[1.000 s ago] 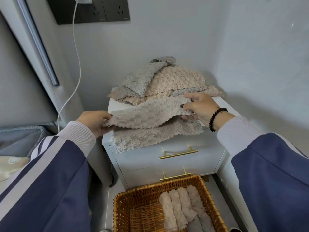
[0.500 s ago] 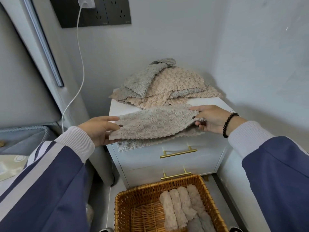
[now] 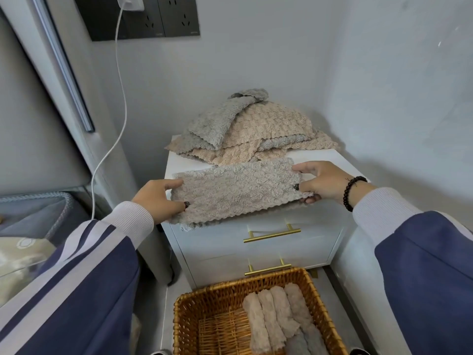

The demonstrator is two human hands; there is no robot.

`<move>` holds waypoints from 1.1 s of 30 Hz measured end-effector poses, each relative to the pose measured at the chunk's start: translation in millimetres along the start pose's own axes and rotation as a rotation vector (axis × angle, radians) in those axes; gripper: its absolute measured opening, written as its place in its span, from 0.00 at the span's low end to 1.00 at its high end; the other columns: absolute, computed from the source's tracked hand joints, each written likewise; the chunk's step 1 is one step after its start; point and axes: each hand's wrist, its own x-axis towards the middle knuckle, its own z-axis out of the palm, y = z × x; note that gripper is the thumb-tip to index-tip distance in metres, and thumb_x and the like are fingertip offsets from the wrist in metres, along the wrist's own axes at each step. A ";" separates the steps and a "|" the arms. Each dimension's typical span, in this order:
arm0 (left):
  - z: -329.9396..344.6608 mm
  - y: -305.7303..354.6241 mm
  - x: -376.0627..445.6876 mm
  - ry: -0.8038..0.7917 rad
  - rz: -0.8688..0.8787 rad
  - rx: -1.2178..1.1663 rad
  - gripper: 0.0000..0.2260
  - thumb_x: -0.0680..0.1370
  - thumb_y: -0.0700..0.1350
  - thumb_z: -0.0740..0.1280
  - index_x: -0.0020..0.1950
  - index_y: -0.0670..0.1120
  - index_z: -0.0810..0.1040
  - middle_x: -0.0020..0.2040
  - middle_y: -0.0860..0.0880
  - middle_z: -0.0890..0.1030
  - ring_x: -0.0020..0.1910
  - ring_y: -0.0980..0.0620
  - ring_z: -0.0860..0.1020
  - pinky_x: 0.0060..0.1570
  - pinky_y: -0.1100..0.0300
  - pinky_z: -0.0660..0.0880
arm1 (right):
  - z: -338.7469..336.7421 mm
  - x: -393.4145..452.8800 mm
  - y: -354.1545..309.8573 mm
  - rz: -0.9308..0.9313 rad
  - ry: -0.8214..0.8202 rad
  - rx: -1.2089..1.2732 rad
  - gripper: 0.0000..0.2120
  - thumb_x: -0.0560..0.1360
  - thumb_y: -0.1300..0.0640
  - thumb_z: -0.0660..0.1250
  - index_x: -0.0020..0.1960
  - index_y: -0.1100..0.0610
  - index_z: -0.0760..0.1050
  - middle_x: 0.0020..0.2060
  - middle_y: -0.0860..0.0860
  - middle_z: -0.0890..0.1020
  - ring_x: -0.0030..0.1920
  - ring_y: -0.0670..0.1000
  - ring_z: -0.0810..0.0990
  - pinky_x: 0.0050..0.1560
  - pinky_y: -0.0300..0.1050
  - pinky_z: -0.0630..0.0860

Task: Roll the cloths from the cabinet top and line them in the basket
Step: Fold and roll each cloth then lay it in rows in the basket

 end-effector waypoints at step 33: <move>68.1 24.2 27.5 -0.081 0.121 0.624 0.27 0.83 0.56 0.44 0.79 0.50 0.43 0.80 0.49 0.43 0.78 0.51 0.42 0.75 0.52 0.40 | 110.1 27.8 -27.4 -0.457 0.021 -0.908 0.24 0.82 0.48 0.45 0.75 0.56 0.57 0.77 0.52 0.57 0.77 0.52 0.52 0.76 0.54 0.50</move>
